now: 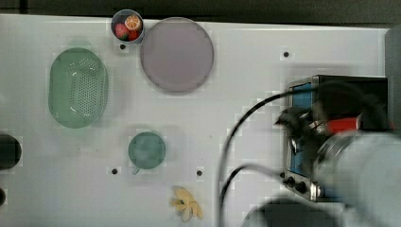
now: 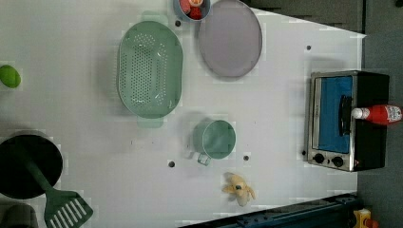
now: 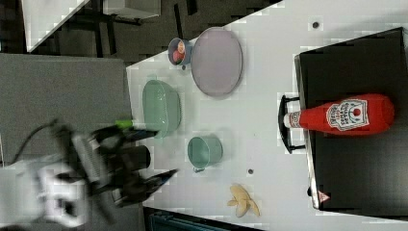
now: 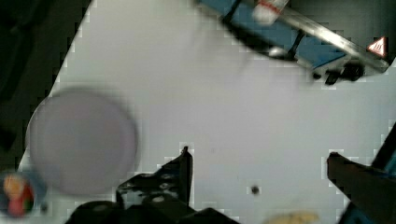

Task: Pick Ketchup from oven and place it on table.

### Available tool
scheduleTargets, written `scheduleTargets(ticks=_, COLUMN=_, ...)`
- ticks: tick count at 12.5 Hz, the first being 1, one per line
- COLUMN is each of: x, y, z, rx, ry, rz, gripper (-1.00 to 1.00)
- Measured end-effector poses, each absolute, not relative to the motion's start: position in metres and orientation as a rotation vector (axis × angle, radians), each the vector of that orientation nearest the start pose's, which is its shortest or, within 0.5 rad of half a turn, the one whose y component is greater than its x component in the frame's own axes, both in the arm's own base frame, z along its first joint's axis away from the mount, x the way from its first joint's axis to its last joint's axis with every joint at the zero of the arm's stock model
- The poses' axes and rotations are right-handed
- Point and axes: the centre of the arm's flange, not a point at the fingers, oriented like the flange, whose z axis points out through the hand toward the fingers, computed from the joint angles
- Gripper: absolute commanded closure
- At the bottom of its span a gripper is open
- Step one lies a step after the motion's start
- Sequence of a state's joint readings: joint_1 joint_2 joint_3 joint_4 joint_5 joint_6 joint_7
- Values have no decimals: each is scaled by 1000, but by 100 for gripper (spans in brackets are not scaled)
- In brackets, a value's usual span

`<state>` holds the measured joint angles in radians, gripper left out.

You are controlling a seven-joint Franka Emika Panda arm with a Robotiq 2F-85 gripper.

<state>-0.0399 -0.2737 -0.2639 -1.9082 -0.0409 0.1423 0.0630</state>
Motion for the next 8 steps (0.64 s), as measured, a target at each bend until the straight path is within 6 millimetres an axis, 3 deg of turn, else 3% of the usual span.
scheduleTargets(ticks=2, x=470, y=-208, z=558, rx=-2544, ry=1800, rz=0, gripper=-100)
scheduleTargets(ticks=4, x=474, y=-244, z=519, rx=-2499, ry=1890, rz=-9, gripper=-100)
scheduleTargets(ticks=8, x=477, y=-305, z=501, rx=-2410, ry=2023, rz=-152, gripper=-100)
